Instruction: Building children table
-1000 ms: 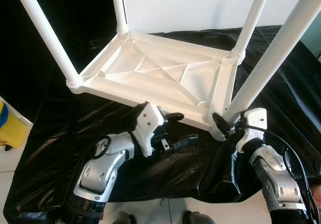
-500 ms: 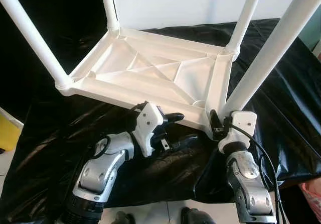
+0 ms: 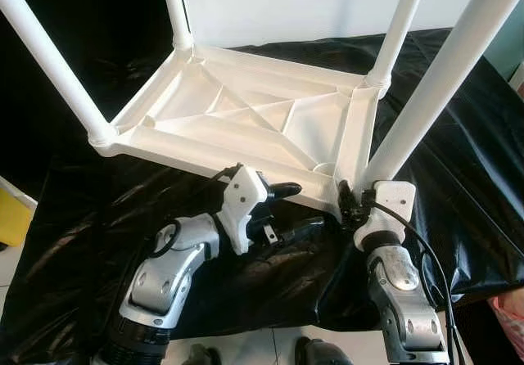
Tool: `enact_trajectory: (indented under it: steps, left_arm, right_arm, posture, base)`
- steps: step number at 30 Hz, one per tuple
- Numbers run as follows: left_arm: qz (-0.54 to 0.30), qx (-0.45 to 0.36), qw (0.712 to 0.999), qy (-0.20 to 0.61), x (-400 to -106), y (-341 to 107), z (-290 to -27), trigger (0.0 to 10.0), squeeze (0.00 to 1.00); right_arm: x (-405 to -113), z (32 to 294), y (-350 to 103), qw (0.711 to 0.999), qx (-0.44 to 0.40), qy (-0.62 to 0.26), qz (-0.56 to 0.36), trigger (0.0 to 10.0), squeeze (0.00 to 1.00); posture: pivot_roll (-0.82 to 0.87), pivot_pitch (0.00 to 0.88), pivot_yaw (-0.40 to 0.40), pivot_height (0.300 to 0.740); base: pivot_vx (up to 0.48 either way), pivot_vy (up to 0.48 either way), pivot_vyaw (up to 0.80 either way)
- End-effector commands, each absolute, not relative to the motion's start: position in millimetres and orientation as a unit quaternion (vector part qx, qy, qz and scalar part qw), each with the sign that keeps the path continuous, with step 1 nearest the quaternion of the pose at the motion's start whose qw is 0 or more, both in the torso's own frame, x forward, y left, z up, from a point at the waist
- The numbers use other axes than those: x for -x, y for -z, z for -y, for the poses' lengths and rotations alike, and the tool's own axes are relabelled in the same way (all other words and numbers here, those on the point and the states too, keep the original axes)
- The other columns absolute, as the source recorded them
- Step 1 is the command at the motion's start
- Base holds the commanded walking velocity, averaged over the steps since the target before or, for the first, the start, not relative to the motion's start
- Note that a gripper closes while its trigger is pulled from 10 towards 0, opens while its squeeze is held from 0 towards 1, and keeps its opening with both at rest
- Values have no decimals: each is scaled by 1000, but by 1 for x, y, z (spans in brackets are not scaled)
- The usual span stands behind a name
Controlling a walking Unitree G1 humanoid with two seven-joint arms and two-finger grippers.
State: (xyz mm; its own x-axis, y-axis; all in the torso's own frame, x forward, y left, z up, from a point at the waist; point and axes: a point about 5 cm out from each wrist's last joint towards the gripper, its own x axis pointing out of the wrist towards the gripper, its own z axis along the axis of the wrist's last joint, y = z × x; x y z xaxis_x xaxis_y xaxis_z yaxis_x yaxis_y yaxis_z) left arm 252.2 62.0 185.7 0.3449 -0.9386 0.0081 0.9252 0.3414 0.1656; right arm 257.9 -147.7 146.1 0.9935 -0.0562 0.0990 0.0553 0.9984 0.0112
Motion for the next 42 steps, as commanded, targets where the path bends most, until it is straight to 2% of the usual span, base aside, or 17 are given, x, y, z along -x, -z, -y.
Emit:
enact_trajectory:
  steps: [1, 9, 10, 19, 24, 32, 33, 36, 37, 38, 39, 42]
  left_arm:
    - [48, -62, 833, 548, -254, -184, -61, 10000, 0]
    - [50, -62, 830, 551, -254, -183, -58, 10000, 0]
    - [50, -62, 829, 553, -254, -182, -57, 10000, 0]
    - [52, -64, 822, 563, -254, -182, -53, 10000, 0]
    - [52, -68, 818, 569, -253, -183, -52, 10000, 0]
    - [51, -70, 816, 572, -252, -182, -52, 10000, 0]
    - [52, -70, 816, 572, -252, -183, -52, 10000, 0]
    - [52, -70, 816, 572, -252, -183, -52, 10000, 0]
    - [52, -70, 816, 571, -253, -183, -52, 10000, 0]
    - [52, -70, 816, 571, -253, -183, -52, 10000, 0]
    - [53, -71, 817, 570, -253, -183, -52, 10000, 0]
    - [54, -71, 819, 567, -253, -184, -52, 10000, 0]
  right_arm:
    - [-258, 151, -143, 999, -7, 26, 41, 10000, 1000]
    - [-259, 163, -147, 999, 4, -15, 47, 10000, 1000]
    - [-259, 168, -149, 996, 16, -65, 51, 10000, 0]
    - [-263, 183, -155, 982, 52, -176, 46, 10000, 0]
    - [-269, 200, -156, 958, 78, -275, 14, 10000, 0]
    - [-282, 206, -150, 937, 106, -332, -20, 10000, 0]
    - [-288, 206, -150, 934, 114, -338, -22, 9059, 0]
    - [-288, 206, -150, 934, 114, -338, -22, 9059, 0]
    - [-292, 206, -150, 932, 118, -342, -22, 3922, 0]
    - [-292, 206, -150, 932, 118, -342, -22, 3922, 0]
    - [-296, 206, -150, 929, 122, -350, -22, 0, 0]
    - [-300, 205, -148, 923, 132, -361, -24, 0, 0]
  posture:
    - [-147, 150, 25, 740]
    - [-154, 137, 16, 740]
    - [-159, 131, 16, 740]
    - [-163, 121, 19, 740]
    - [-156, 120, 25, 740]
    - [-149, 116, 28, 740]
    - [-144, 115, 26, 740]
    - [-144, 115, 26, 740]
    - [-144, 115, 26, 740]
    - [-144, 115, 26, 740]
    - [-134, 115, 19, 740]
    - [-129, 118, 14, 740]
  base:
    - [0, 0, 0]
    - [0, 0, 0]
    - [0, 0, 0]
    - [0, 0, 0]
    - [0, 0, 0]
    - [0, 0, 0]
    - [0, 0, 0]
    - [0, 0, 0]
    - [0, 0, 0]
    - [0, 0, 0]
    - [0, 0, 0]
    - [0, 0, 0]
